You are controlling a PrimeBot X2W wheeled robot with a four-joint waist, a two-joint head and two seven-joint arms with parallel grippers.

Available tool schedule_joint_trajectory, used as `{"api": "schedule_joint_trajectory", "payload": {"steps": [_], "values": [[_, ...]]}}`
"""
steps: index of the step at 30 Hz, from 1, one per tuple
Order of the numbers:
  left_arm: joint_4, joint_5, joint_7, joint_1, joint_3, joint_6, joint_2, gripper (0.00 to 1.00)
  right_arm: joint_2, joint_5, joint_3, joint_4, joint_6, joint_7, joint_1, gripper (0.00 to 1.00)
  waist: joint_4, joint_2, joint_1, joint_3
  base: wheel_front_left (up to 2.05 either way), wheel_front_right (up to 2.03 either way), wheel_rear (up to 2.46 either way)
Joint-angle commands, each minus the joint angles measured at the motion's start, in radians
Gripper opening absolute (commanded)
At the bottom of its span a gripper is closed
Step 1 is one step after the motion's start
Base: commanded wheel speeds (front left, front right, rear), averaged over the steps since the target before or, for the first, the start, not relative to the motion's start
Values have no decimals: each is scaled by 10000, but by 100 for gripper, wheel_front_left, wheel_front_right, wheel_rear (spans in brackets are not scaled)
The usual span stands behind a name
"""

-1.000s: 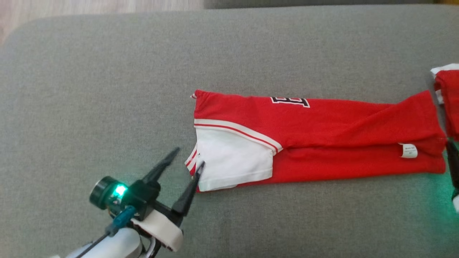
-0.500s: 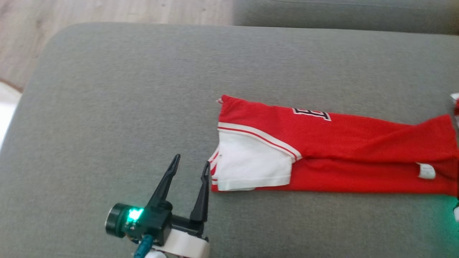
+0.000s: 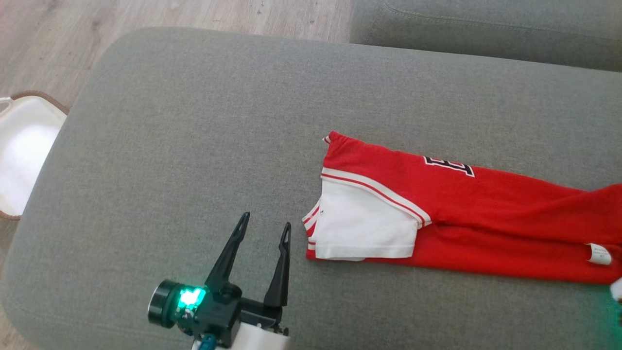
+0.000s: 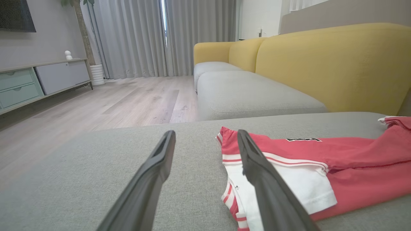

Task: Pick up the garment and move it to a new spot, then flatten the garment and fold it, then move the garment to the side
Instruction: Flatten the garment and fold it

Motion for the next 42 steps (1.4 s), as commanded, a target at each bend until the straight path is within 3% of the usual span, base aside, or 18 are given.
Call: {"api": "schedule_joint_trajectory", "payload": {"steps": [1,13,21,26,32,42], "values": [[-246,115,-64,-133,466,-38,-23,100,75,149,367,-156,-9,171,37,0,-7,0,0,-20,0,0,0],[18,581,-64,370,1076,-615,-419,100,-563,820,709,-1837,-9,-220,527,0,-650,0,0,-290,0,0,0],[88,831,-64,594,1435,-922,-576,100,-1226,1137,293,-3864,-9,365,947,0,-1114,0,0,-414,0,0,0],[142,946,-64,633,1595,-1140,-703,100,-700,1700,369,-5735,-9,952,1030,0,-1227,0,0,-442,0,0,0],[223,1126,-64,600,1707,-1389,-826,100,485,1822,1131,-7941,-9,1948,921,0,-1034,0,0,-477,0,0,0],[463,1327,-64,616,1773,-1701,-1018,100,2151,1732,3273,-8814,-9,2456,621,0,-78,0,0,-368,0,0,0]]}}
